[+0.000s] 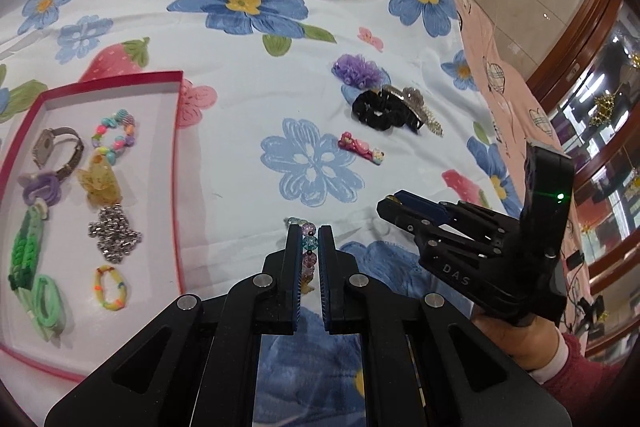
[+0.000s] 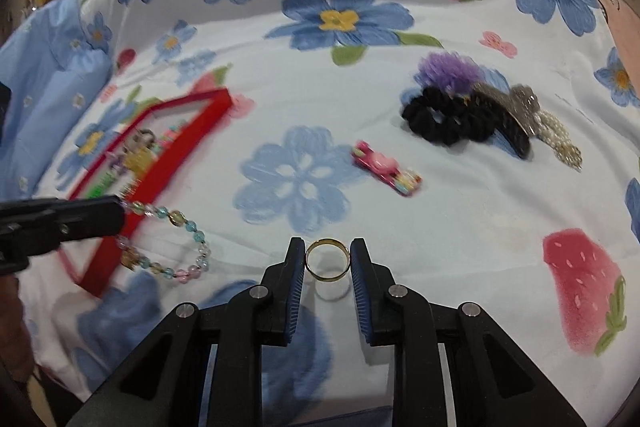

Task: Organize jewelry
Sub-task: 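Grasp the beaded bracelet with the left tool while the right tool grasps the gold ring, then carry the beaded bracelet and gold ring over the tray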

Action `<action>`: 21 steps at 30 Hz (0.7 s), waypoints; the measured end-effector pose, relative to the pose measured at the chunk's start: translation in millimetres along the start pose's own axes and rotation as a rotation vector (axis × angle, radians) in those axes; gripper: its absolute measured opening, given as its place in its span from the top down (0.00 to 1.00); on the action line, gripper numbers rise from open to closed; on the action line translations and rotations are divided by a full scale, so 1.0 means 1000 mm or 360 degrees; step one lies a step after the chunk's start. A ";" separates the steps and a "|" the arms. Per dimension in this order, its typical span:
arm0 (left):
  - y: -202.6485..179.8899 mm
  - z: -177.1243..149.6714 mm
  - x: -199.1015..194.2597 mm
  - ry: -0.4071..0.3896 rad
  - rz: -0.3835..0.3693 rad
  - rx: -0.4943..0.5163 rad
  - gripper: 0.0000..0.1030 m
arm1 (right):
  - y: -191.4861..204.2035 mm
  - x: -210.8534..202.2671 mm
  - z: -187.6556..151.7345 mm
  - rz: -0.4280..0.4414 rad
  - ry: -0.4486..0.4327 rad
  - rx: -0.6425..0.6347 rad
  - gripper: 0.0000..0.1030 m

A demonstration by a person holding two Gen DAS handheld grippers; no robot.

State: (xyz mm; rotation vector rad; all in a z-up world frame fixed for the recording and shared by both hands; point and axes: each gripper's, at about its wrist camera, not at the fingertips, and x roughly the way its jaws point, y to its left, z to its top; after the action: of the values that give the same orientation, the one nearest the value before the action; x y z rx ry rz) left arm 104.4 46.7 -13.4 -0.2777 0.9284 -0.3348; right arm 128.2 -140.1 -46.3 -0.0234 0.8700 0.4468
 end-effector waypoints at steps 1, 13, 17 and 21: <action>0.002 0.000 -0.005 -0.0012 -0.0001 -0.0012 0.94 | 0.004 -0.002 0.002 0.0022 -0.0010 -0.0004 0.77; 0.034 -0.003 -0.060 -0.0163 0.0053 -0.0125 0.94 | 0.054 -0.017 0.024 0.0284 -0.0079 -0.0037 0.77; 0.044 -0.003 -0.080 -0.0221 0.0108 -0.0137 0.94 | 0.075 -0.013 0.027 0.0354 -0.0072 -0.0083 0.77; 0.059 -0.004 -0.095 -0.0258 0.0147 -0.0175 0.94 | 0.094 -0.010 0.028 0.0429 -0.0060 -0.0113 0.77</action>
State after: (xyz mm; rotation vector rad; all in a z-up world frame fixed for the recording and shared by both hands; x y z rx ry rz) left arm 58.2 137.6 32.1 -0.3562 0.7981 -0.1735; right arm 107.3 -53.1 -5.8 0.0372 0.8231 0.7285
